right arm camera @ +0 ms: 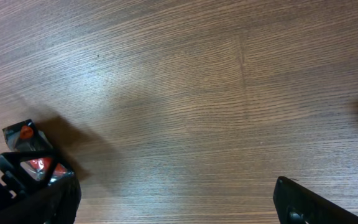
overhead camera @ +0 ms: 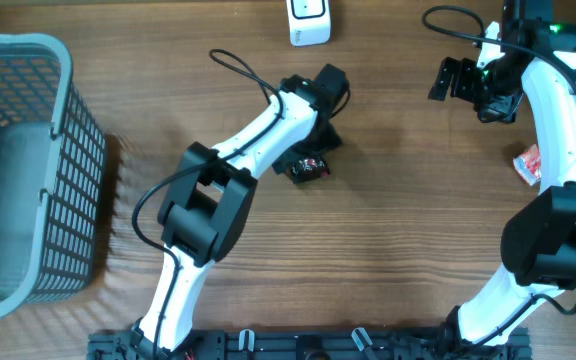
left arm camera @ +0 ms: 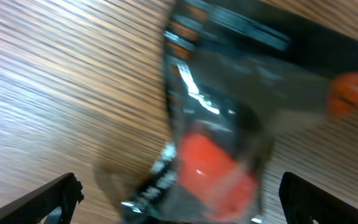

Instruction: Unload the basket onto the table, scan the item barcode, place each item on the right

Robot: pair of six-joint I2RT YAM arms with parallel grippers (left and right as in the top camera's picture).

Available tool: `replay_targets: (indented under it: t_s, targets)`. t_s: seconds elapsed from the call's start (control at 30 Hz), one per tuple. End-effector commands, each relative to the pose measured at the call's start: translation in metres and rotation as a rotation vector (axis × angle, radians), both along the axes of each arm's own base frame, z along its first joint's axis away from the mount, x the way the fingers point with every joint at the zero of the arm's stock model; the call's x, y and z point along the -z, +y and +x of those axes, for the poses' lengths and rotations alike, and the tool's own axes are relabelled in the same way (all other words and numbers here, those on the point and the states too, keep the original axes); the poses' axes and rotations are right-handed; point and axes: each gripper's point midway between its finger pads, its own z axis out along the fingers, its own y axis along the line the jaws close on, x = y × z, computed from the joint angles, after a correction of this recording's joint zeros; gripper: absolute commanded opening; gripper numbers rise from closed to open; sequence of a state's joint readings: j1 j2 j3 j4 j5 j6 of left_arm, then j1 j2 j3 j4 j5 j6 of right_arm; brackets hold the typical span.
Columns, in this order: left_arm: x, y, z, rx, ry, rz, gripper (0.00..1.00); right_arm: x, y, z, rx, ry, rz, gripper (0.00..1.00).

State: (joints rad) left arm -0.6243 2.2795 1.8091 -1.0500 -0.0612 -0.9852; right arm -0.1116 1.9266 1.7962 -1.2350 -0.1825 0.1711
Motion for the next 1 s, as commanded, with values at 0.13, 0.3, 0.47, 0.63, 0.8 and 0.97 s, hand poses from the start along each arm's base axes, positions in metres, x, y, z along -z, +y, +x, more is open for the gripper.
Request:
replay_targets:
  t_s: [0.13,0.3,0.47,0.63,0.8,0.97]
  targets:
    - [0.003,-0.021,-0.01,0.112,-0.009,-0.015,1.0,-0.002,0.004,-0.001,-0.019,0.002,0.002,0.99]
    - [0.004,-0.013,-0.009,0.097,0.005,-0.006,0.99,-0.002,0.004,-0.002,-0.019,0.007,0.002,1.0]
    - [0.006,0.0,-0.006,0.073,0.019,0.014,0.91,-0.001,0.004,-0.003,-0.019,0.01,0.002,1.0]
    - [0.006,0.003,-0.004,0.066,0.021,0.018,0.6,-0.001,0.004,-0.003,-0.019,0.01,0.002,1.0]
    - [0.006,0.005,-0.008,0.067,0.035,0.027,0.59,-0.001,0.004,-0.003,-0.018,0.01,0.002,1.0]
    - [0.006,0.01,-0.015,0.067,0.063,0.046,0.55,-0.001,0.004,-0.003,-0.018,0.011,0.003,1.0]
